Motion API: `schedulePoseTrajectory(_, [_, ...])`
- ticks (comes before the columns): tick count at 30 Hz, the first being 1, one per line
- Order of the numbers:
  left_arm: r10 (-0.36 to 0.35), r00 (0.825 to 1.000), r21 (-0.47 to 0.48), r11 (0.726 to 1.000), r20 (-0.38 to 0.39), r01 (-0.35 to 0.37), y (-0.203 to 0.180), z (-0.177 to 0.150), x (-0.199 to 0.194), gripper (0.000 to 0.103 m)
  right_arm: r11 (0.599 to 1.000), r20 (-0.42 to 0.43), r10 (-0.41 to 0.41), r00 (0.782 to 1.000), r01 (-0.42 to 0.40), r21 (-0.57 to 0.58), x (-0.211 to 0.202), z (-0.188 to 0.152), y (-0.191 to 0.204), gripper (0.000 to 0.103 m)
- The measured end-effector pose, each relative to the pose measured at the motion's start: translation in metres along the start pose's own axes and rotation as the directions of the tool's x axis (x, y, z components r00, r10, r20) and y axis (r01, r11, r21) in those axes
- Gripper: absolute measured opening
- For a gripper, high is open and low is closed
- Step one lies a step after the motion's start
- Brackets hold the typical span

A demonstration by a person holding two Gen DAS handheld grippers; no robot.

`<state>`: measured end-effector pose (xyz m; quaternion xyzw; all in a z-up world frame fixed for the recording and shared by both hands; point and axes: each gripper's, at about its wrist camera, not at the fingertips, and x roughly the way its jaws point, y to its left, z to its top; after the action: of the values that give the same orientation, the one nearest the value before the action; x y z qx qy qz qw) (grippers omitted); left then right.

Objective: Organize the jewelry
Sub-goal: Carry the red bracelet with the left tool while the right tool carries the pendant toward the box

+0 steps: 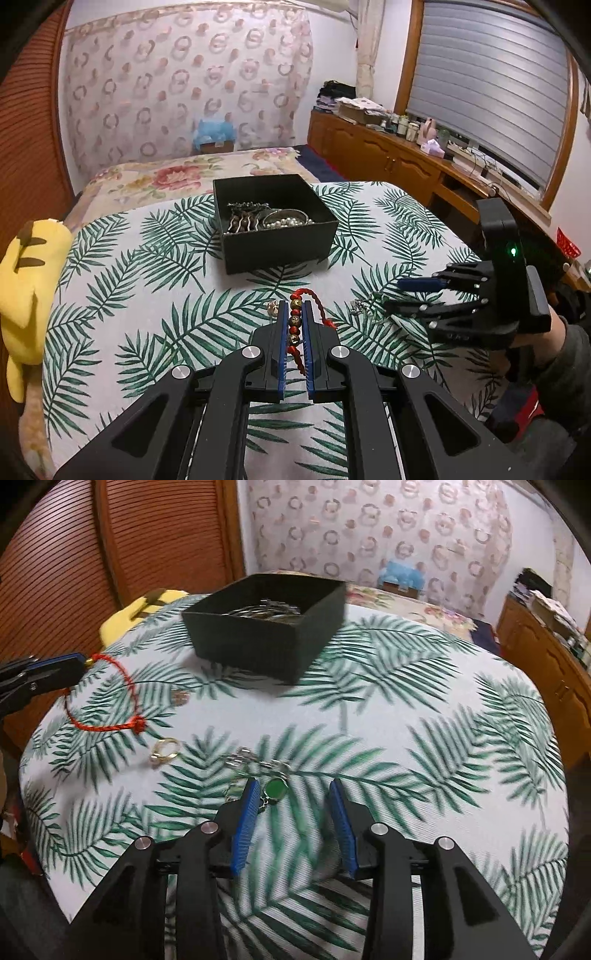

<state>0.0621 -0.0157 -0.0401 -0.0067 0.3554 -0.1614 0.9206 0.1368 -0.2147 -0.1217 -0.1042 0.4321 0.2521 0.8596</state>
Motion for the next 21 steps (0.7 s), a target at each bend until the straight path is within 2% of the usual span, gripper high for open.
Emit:
schedulePoseTrajectory(2, [-0.002,1.0,-0.001,1.0,0.001,0.002,0.0,0.0,0.0,0.006,1.0,0.011,-0.006,1.0,0.006,0.012,-0.003,-0.001,-0.006,0.042])
schedulePoseTrajectory(8, [-0.009,1.0,0.0,1.0,0.003,0.009,-0.002,-0.002,-0.001,0.006,0.998,0.038,0.048,0.998,-0.05,0.045,-0.001,0.003,-0.004,0.042])
schedulePoseTrajectory(11, [-0.009,1.0,0.003,1.0,0.005,0.009,-0.003,-0.001,0.0,0.006,0.999,0.02,0.035,0.999,-0.035,0.021,0.008,0.004,0.003,0.036])
schedulePoseTrajectory(14, [-0.006,1.0,0.009,1.0,0.007,0.006,-0.005,0.001,0.001,0.006,1.0,0.022,-0.011,1.0,0.012,-0.018,0.008,0.006,0.007,0.014])
schedulePoseTrajectory(21, [0.004,1.0,0.017,1.0,0.014,-0.004,-0.004,0.006,0.004,0.006,0.999,0.055,-0.001,0.998,0.002,-0.032,-0.004,0.003,0.002,0.013])
